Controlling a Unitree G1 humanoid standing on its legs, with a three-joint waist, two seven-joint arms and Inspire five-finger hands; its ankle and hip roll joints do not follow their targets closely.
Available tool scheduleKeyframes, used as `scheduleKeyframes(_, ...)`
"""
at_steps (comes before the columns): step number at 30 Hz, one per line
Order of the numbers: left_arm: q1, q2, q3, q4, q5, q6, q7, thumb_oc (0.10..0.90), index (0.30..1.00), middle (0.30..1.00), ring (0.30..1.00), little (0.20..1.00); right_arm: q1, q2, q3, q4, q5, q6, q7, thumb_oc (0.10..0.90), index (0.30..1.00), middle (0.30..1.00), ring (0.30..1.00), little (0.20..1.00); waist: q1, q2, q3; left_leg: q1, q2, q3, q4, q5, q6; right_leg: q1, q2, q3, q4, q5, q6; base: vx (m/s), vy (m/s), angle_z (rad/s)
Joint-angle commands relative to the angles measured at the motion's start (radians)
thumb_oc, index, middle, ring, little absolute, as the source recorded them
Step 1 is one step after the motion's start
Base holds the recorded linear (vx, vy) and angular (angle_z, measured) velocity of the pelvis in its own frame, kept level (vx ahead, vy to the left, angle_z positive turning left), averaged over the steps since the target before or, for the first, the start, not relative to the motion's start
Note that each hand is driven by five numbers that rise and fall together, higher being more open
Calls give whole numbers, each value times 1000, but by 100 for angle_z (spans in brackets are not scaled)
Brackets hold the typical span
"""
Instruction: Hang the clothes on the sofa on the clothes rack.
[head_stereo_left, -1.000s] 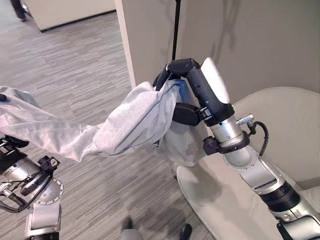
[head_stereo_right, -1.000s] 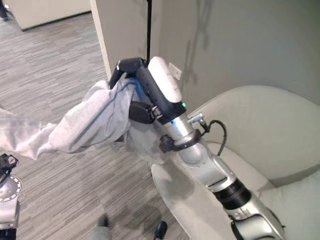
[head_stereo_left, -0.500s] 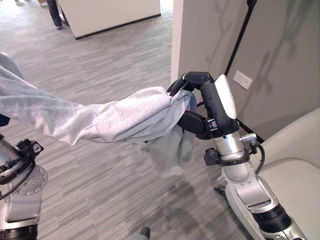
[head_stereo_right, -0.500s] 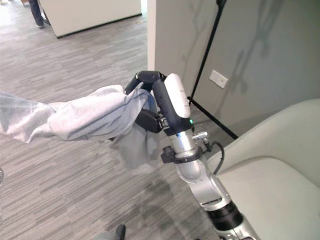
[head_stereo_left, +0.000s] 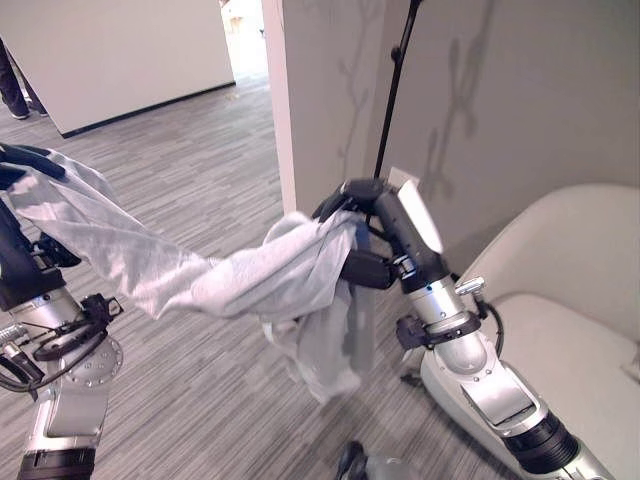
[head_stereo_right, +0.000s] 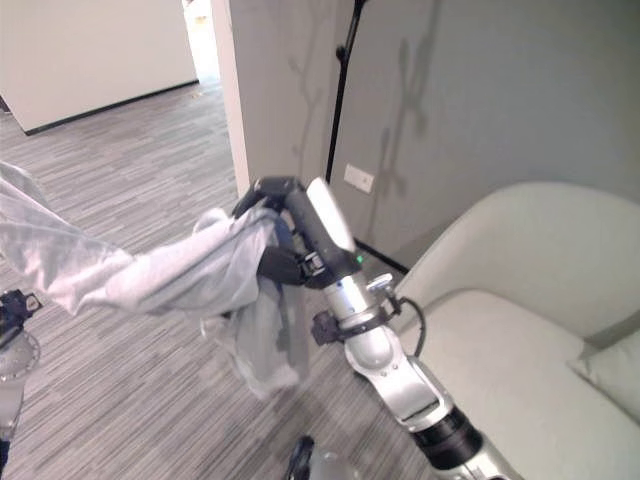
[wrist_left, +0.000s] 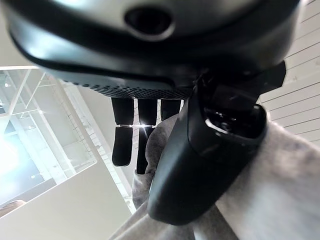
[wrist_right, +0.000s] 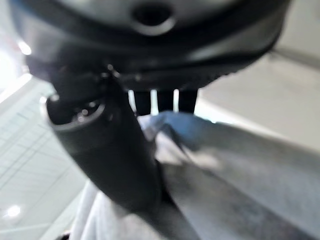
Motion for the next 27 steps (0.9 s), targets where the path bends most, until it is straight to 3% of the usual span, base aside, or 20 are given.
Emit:
scheduleKeyframes(1,-101,-104,-122,-90,-219,-168,-69,400,300,300,300,300,-136,1,-69,125,290,-152,47,400,300,300,300,300,202,-91,-9,-446,64,-51,249,-7,-40,119,-6,143,-314,1,127,98,-36,-19)
scheduleKeyframes(2,-84,-118,-143,-98,-227,-161,-93,400,300,300,300,300,-60,27,-106,145,272,-148,19,400,300,300,300,300,189,-36,-33,-387,81,62,137,1,-36,104,6,91,-318,-13,125,98,-36,-20)
scheduleKeyframes(3,-82,-118,-144,-99,-228,-161,-93,400,300,300,300,300,-58,27,-105,145,271,-149,18,400,300,300,300,300,190,-36,-34,-381,80,63,127,6,-36,105,5,91,-318,-13,125,64,-44,-5)
scheduleKeyframes(4,-83,-128,-142,-93,-236,-159,-90,400,300,300,300,300,-45,46,-115,160,271,-142,3,400,300,300,300,300,191,-19,-28,-385,60,21,116,14,-36,105,-1,86,-318,-6,121,2,-52,42)
scheduleKeyframes(6,-91,-132,-128,-68,-248,-152,-83,400,300,300,300,300,-19,73,-106,182,295,-125,-15,400,300,300,300,300,171,-14,-20,-392,46,-19,94,37,-47,104,-11,84,-318,6,113,26,-99,54)
scheduleKeyframes(9,-69,-136,-109,-54,-254,-138,-85,400,300,300,300,300,-1,75,-83,177,301,-98,15,400,300,300,300,300,160,-5,-21,-375,54,-8,89,33,-49,103,-6,90,-318,2,107,79,-68,41)
scheduleKeyframes(12,-20,-142,-80,-16,-252,-137,-94,400,300,300,300,300,-41,60,-80,170,199,-73,-3,400,300,300,300,300,176,-7,19,-421,70,-56,293,52,-90,151,1,112,-318,-21,74,59,-13,-2)
scheduleKeyframes(13,-18,-130,-70,-7,-245,-136,-87,400,300,300,300,300,-60,67,-105,173,134,-63,-50,400,300,300,300,300,184,-16,34,-455,77,-105,335,35,-100,165,-9,122,-318,-25,80,29,57,-3)
scheduleKeyframes(14,-19,-129,-70,-6,-245,-136,-87,400,300,300,300,300,-61,69,-105,172,132,-63,-51,400,300,300,300,300,183,-16,35,-457,78,-106,340,32,-100,166,-7,121,-318,-25,80,82,135,-30)
scheduleKeyframes(15,-12,-125,-55,-7,-239,-129,-76,400,300,300,300,300,-72,76,-123,163,102,-51,-79,400,300,300,300,300,180,-17,32,-458,107,-108,304,11,-102,168,-18,129,-318,-26,93,156,301,-59)
scheduleKeyframes(16,5,-120,-29,-7,-236,-123,-63,400,300,300,300,300,-98,85,-147,145,40,-43,-129,400,300,300,300,300,169,-7,18,-451,175,-106,211,27,-105,173,-36,139,-318,-25,116,174,283,-53)
scheduleKeyframes(17,8,-119,-28,-8,-236,-123,-63,400,300,300,300,300,-97,87,-144,143,36,-40,-132,400,300,300,300,300,173,-8,20,-432,179,-100,189,32,-109,179,-33,145,-318,-28,114,176,353,-26)
scheduleKeyframes(18,12,-110,-15,-6,-228,-115,-48,400,300,300,300,300,-111,97,-153,125,9,-43,-155,400,300,300,300,300,169,1,13,-447,221,-110,121,88,-120,182,-37,154,-318,-28,124,222,398,-14)
scheduleKeyframes(19,7,-88,-17,6,-216,-105,-28,400,300,300,300,300,-127,108,-161,103,-32,-56,-178,400,300,300,300,300,167,18,13,-469,288,-141,25,183,-146,210,-42,174,-315,-40,136,284,529,-32)
scheduleKeyframes(20,15,-76,-9,-5,-197,-103,-29,400,300,300,300,300,-112,107,-176,90,-45,-55,-183,400,300,300,300,300,156,30,12,-425,307,-138,-18,169,-150,226,-43,187,-294,-56,140,322,560,-46)
scheduleKeyframes(22,19,-63,-3,-13,-180,-95,-46,400,300,300,300,300,-99,104,-186,81,-59,-46,-169,400,300,300,300,300,150,39,2,-412,300,-141,12,143,-155,245,-57,208,-282,-64,152,177,392,-52)
scheduleKeyframes(23,-3,-31,-1,-35,-165,-106,-49,400,300,300,300,300,-77,113,-203,71,-77,-41,-173,400,300,300,300,300,142,44,3,-415,255,-153,94,91,-145,253,-106,227,-218,-55,162,166,471,-62)
scheduleKeyframes(25,-43,8,-17,-61,-156,-108,-73,400,300,300,300,300,-56,129,-237,64,-116,-36,-186,400,300,300,300,300,136,32,-15,-407,199,-130,154,28,-106,243,-170,244,-145,-25,185,199,579,-38)
scheduleKeyframes(27,-72,44,-29,-73,-135,-108,-78,400,300,300,300,300,-59,134,-250,65,-178,-31,-207,400,300,300,300,300,128,39,-28,-379,169,-92,155,1,-74,209,-210,225,-51,13,188,114,478,29)
